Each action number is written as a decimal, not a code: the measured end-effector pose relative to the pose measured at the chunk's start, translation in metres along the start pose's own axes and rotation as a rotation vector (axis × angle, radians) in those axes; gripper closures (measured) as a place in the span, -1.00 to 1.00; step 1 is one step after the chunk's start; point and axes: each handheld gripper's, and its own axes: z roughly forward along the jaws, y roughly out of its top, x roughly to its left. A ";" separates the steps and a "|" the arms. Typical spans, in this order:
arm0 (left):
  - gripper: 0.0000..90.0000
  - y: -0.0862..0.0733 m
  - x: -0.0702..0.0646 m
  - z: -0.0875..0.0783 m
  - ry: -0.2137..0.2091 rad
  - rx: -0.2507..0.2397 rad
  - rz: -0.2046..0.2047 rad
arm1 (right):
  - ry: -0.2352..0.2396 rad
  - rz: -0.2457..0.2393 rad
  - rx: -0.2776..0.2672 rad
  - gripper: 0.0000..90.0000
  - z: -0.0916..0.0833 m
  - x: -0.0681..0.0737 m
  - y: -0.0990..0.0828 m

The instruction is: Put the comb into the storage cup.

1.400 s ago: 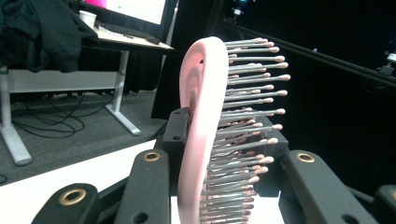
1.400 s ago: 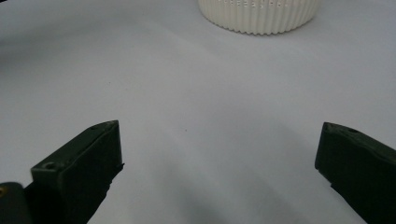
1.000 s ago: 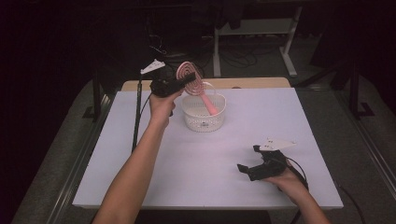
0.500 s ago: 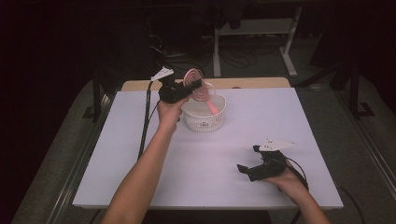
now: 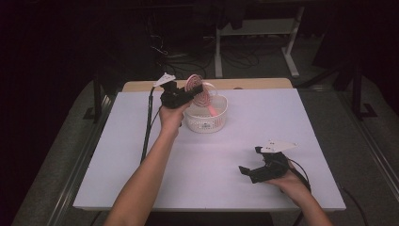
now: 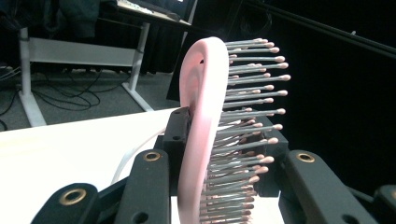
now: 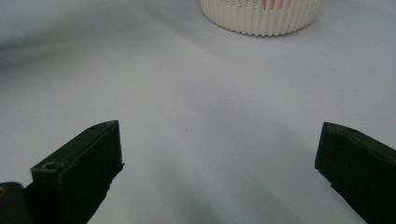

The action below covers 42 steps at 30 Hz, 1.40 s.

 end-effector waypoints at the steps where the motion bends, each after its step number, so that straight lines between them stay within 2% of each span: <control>1: 0.45 -0.001 0.000 -0.001 0.001 0.001 0.000 | 0.000 0.000 0.001 -0.99 0.000 0.000 0.000; 8: 0.44 -0.009 0.005 -0.004 0.004 0.004 -0.009 | -0.002 0.001 0.001 -0.99 0.000 0.000 0.000; 30: 0.35 -0.010 0.031 -0.019 0.045 0.065 -0.009 | -0.005 0.001 0.006 -0.99 0.001 0.000 0.000; 42: 0.25 -0.012 0.036 -0.021 0.080 0.098 0.033 | -0.006 -0.002 0.008 -0.99 0.001 -0.001 0.000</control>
